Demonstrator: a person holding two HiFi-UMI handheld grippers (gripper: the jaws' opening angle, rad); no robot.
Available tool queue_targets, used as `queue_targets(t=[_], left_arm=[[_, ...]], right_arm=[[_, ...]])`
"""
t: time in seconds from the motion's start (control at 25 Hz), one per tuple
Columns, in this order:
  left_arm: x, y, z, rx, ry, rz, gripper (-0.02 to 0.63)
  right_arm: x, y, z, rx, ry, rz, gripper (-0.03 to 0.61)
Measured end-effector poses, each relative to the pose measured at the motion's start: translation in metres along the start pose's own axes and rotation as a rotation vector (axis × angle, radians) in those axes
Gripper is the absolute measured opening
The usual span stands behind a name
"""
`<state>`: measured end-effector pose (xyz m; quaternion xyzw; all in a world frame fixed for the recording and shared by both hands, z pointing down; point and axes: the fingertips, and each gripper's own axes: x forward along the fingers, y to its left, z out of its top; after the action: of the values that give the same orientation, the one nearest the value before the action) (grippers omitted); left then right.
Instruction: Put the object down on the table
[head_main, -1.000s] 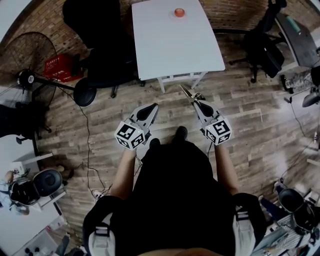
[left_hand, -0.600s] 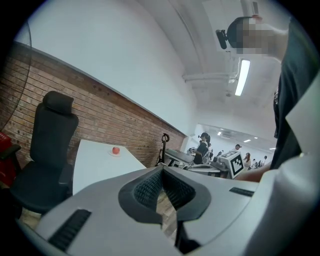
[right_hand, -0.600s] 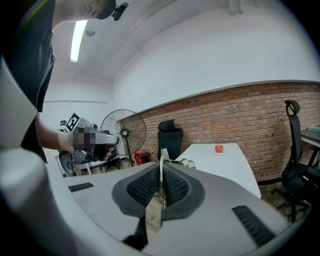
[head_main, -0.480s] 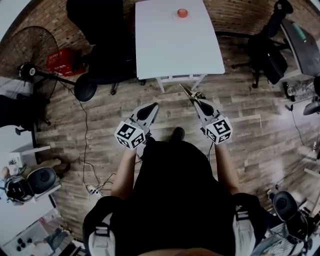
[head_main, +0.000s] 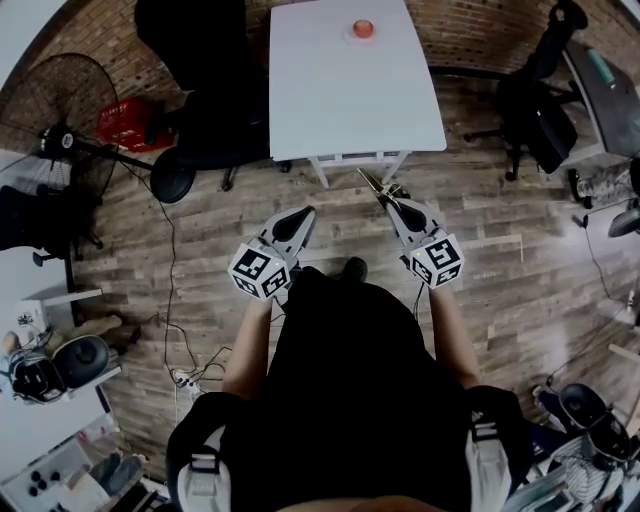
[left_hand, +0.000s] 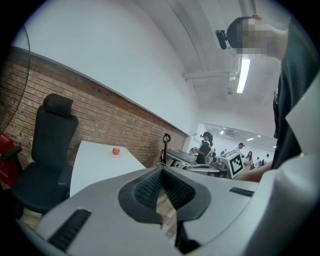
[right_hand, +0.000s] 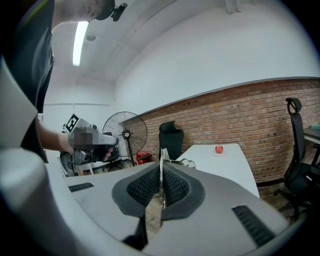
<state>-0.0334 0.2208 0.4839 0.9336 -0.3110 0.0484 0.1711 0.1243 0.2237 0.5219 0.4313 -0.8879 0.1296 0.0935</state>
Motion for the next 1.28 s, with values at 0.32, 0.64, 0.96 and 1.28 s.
queue_targets(t=[0.32,0.64,0.96,1.28], left_arm=[[0.006,-0.011,-0.003,0.004,0.005,-0.002,0.020],[0.011,-0.012,0.004,0.016,0.003,0.001,0.021],[0.021,-0.009,0.008,0.024,0.009,-0.019,0.021],[0.030,-0.002,0.006,0.024,0.022,-0.045,0.021]], right_arm=[[-0.007,-0.009,-0.003,0.006,-0.008,0.001,-0.002],[-0.014,-0.017,-0.001,0.022,-0.019,-0.015,-0.001],[-0.013,-0.027,0.000,0.032,-0.025,-0.036,-0.002],[-0.010,-0.031,-0.001,0.039,-0.022,-0.055,-0.002]])
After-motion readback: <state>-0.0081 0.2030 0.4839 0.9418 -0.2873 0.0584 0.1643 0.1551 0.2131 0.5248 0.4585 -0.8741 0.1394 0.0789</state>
